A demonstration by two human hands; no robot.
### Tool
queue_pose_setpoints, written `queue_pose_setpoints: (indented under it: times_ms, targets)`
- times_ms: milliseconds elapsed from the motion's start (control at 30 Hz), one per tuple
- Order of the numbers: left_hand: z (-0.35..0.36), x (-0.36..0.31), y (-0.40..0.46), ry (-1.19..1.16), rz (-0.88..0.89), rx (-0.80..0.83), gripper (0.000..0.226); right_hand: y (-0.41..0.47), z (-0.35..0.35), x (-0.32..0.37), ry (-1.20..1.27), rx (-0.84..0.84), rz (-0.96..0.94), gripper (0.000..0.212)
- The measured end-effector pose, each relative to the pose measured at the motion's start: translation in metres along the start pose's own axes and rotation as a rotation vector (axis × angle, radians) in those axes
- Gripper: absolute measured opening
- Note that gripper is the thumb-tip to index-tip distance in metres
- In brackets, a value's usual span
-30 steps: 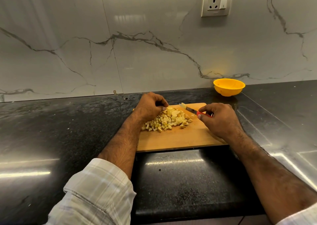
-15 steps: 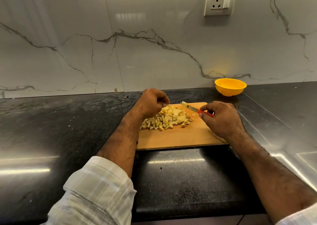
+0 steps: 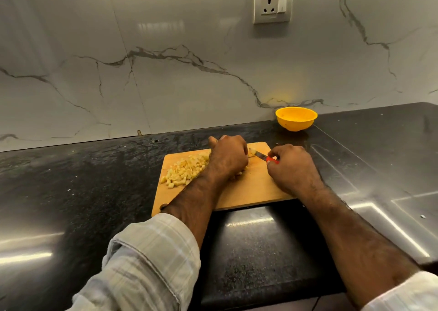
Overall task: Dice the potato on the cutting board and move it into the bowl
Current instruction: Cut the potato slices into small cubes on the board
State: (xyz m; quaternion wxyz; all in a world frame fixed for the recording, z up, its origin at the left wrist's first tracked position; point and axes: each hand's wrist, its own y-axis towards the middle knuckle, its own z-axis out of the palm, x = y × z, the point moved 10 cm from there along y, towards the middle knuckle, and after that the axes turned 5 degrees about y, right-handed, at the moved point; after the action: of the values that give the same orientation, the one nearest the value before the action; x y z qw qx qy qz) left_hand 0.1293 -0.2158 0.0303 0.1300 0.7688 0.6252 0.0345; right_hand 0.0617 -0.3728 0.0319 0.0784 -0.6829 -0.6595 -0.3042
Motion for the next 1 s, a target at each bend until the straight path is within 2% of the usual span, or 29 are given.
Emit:
queue_pose_setpoints:
  times_ms: [67,233,400,533,700,867,1000]
  targets:
    - [0.004,0.007,0.003,-0.007,-0.026,0.021,0.005,0.0,0.008,0.0,-0.036,0.08,0.024,0.038]
    - [0.009,0.015,0.007,-0.045,-0.045,0.042,0.011,-0.002,0.002,0.015,-0.065,0.023,-0.046,0.032]
    - [0.01,0.015,0.007,-0.053,-0.062,0.042,0.01,-0.006,0.02,0.016,-0.138,0.169,-0.015,0.039]
    - [0.008,0.016,0.006,-0.049,-0.073,0.052,0.012,-0.008,0.023,0.023,-0.15,0.218,-0.04,0.042]
    - [0.01,0.015,0.004,-0.049,-0.068,0.064,0.01,-0.004,0.021,0.014,-0.104,0.209,0.007,0.041]
    - [0.01,0.016,0.005,-0.049,-0.088,0.086,0.009,-0.008,0.017,0.024,-0.075,0.143,-0.064,0.04]
    - [0.008,0.017,0.008,-0.037,-0.088,0.073,0.012,-0.01,0.022,0.031,-0.089,0.192,-0.065,0.041]
